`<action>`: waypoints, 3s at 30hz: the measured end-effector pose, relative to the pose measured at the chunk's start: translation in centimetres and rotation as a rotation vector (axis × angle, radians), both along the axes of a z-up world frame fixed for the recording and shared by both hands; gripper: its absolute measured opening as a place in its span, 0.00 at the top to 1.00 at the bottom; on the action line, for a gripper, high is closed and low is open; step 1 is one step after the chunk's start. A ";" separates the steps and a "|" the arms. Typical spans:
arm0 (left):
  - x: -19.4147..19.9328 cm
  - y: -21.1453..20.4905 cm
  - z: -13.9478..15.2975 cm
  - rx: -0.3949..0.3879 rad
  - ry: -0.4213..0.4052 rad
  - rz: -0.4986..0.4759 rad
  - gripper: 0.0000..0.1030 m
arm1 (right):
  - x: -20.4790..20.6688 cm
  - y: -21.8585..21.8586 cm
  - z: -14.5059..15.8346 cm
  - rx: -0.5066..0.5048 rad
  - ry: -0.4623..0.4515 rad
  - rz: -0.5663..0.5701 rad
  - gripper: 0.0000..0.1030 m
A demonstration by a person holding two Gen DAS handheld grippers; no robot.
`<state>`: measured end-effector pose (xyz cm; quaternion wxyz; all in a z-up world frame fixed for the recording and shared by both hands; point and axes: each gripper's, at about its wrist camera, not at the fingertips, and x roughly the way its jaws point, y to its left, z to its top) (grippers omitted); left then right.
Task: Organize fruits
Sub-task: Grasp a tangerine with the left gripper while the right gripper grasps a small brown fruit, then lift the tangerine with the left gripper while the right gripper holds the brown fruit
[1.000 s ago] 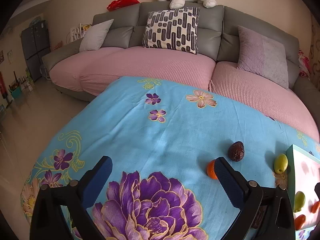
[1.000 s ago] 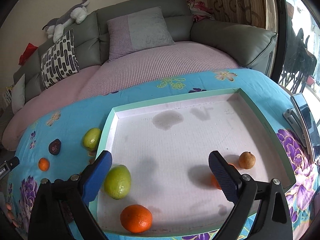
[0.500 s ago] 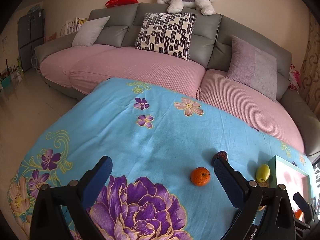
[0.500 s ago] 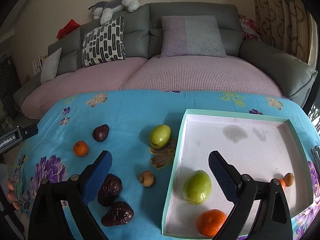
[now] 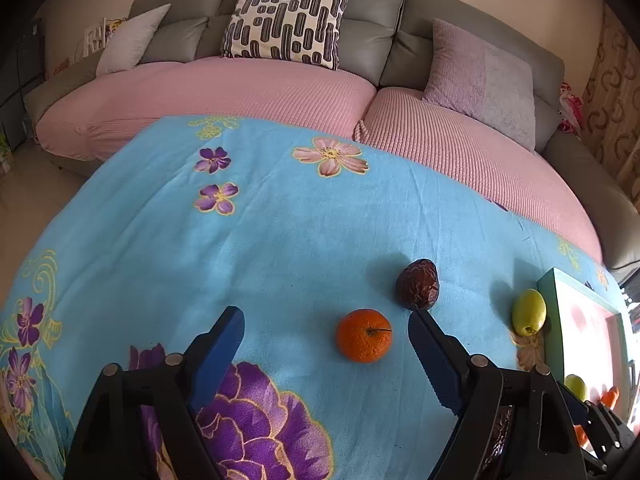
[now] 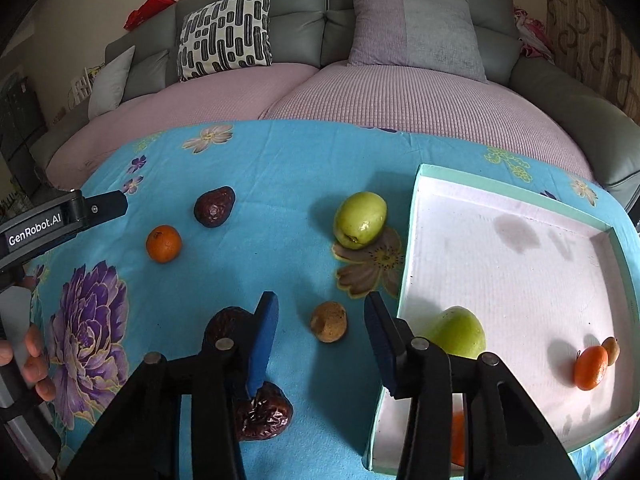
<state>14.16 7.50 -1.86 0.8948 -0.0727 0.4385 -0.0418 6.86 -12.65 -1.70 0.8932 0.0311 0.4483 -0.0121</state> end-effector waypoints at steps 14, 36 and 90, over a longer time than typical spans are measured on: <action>0.8 -1.3 -1.9 -0.045 0.059 -0.060 0.56 | 0.5 0.2 -1.4 -0.024 0.062 -0.001 0.76; -1.4 -2.9 3.3 -0.063 -0.063 -0.112 0.67 | -0.6 -0.5 1.1 -0.005 -0.026 -0.004 0.89; -2.6 -3.5 3.2 -0.062 -0.031 -0.123 0.67 | -1.2 -0.1 2.3 -0.037 -0.103 0.030 0.83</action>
